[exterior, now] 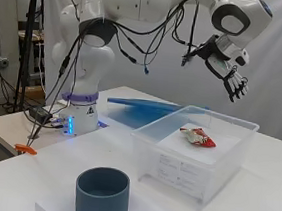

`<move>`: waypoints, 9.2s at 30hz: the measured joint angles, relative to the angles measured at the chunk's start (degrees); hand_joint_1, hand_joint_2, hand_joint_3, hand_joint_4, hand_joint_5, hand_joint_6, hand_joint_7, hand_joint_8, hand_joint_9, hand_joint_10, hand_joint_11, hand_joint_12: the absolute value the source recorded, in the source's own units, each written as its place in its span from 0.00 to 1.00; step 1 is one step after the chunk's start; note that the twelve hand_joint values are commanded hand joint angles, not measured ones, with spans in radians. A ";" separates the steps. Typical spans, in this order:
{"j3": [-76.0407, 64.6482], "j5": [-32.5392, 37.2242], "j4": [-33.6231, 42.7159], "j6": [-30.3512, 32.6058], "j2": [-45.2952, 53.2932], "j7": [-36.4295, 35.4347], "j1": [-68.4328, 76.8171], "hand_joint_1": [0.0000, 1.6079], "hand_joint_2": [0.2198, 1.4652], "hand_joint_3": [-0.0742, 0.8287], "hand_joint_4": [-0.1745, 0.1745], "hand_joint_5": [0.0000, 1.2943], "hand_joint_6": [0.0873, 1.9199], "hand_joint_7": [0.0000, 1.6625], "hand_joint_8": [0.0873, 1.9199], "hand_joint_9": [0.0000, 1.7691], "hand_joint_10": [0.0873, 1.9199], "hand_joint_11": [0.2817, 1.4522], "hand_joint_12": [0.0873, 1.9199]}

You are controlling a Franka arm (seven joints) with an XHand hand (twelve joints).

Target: Teleoperate dual arm-hand system to remove items from a box

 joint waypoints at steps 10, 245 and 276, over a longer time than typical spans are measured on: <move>9.63 -13.38 -4.77 2.95 2.65 10.59 -10.04 0.00 0.59 0.09 0.51 0.15 0.00 0.16 0.00 0.20 0.00 0.12 0.00; -3.14 -17.19 -0.19 14.88 2.72 7.88 -44.81 0.00 0.46 0.09 0.57 0.09 0.00 0.11 0.00 0.18 0.00 0.13 0.00; 15.57 -17.84 -7.30 17.17 4.51 -0.41 -42.17 0.00 0.47 0.08 0.54 0.15 0.00 0.12 0.00 0.17 0.00 0.12 0.00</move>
